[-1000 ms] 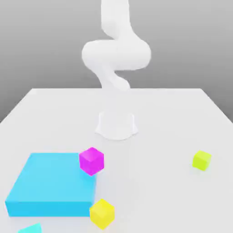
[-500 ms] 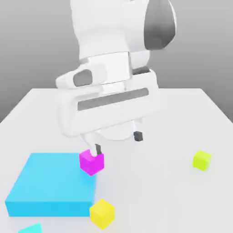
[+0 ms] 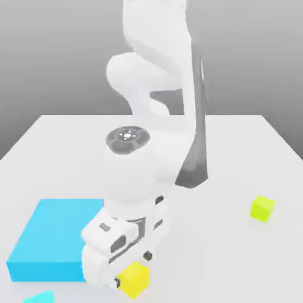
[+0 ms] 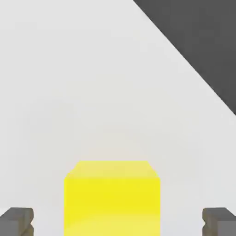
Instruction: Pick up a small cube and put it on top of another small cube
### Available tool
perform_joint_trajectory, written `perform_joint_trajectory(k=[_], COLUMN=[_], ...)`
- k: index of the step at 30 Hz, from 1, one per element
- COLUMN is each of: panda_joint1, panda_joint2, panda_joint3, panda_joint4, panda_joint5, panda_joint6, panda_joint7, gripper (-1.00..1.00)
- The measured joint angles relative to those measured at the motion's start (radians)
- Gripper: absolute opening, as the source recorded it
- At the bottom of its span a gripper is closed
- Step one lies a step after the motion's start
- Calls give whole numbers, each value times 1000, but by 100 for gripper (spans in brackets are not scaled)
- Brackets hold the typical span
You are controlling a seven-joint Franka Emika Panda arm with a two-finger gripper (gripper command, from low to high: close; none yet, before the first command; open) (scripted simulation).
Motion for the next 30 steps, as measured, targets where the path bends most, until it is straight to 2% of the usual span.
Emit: perform_joint_trajectory(k=[6,12,20,28,30], panda_joint1=[-4,71,242,592,634], panda_joint2=[6,-167,-311,-464,-447], panda_joint3=[4,-83,124,296,317], panda_joint4=[1,-41,-150,-269,-288], panda_joint5=[2,-110,-190,-232,-257], panda_joint6=[3,-126,-169,-191,-148], panda_joint7=[-2,75,-165,-480,-541], gripper=[-100,-100,-100,-100,-100])
